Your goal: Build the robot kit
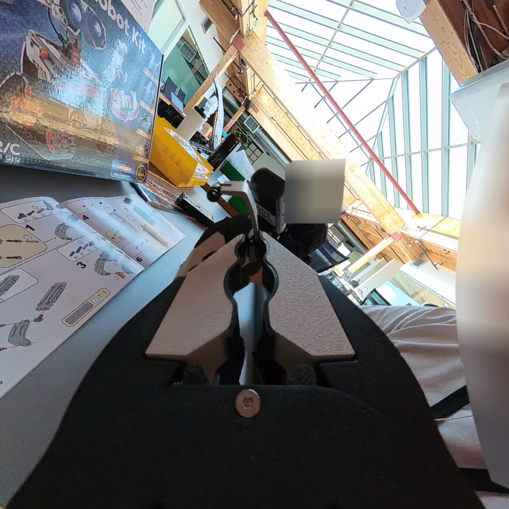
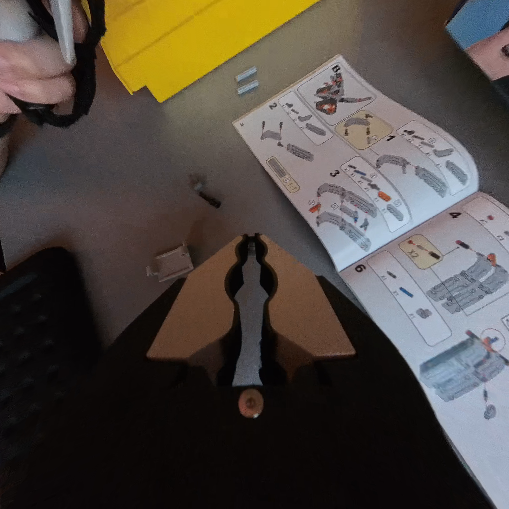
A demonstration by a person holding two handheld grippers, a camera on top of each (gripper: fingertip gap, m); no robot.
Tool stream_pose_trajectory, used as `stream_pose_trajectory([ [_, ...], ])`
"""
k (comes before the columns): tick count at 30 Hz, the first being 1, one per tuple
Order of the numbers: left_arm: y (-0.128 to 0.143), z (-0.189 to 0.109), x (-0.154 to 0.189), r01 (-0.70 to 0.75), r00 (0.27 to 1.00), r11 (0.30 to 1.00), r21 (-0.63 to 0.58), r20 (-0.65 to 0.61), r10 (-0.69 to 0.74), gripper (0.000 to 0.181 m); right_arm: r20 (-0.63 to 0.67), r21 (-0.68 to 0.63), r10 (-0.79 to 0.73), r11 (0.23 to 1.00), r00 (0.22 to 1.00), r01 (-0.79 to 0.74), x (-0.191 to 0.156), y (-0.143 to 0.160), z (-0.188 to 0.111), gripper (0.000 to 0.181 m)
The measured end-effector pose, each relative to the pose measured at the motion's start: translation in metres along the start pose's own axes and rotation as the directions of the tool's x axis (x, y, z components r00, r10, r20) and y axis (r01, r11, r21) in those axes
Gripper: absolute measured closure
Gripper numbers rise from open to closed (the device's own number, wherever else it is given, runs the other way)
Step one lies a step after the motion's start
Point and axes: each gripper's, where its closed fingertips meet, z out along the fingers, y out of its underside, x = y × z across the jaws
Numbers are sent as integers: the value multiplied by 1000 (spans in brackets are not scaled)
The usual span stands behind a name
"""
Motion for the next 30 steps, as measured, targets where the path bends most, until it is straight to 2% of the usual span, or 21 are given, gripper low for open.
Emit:
stream_pose_trajectory([
  [4, 9, 6, -2, -25, 999, 999, -38, 24, 26, 177, -42, 253, 15, 967, 999, -4, 22, 5, -41, 178],
  [8, 17, 13, 2, -17, 1000, 998, -66, -4, 16, 177, -79, 349, 30, 937, 996, -1, 22, 22, -64, 178],
  [14, 34, 23, -6, 6, 1000, 993, -121, 1, -6, 177, -55, 211, -122, 969, 991, 131, -4, 57, -47, 177],
  [18, 52, 29, -21, -15, 997, 978, -207, 65, 29, 176, 3, 133, -181, 975, 983, 179, -10, 66, -32, 177],
  [24, 63, 34, -23, -3, 998, 969, -247, 53, 17, 176, 12, 98, -313, 946, 950, 310, -19, 79, -36, 176],
  [27, 65, 34, -22, 4, 999, 967, -255, 49, 9, 176, 14, 128, -337, 934, 941, 332, -22, 80, -42, 175],
  [30, 68, 36, -21, 6, 999, 964, -266, 44, 6, 177, 12, 118, -301, 947, 954, 297, -16, 84, -46, 157],
])
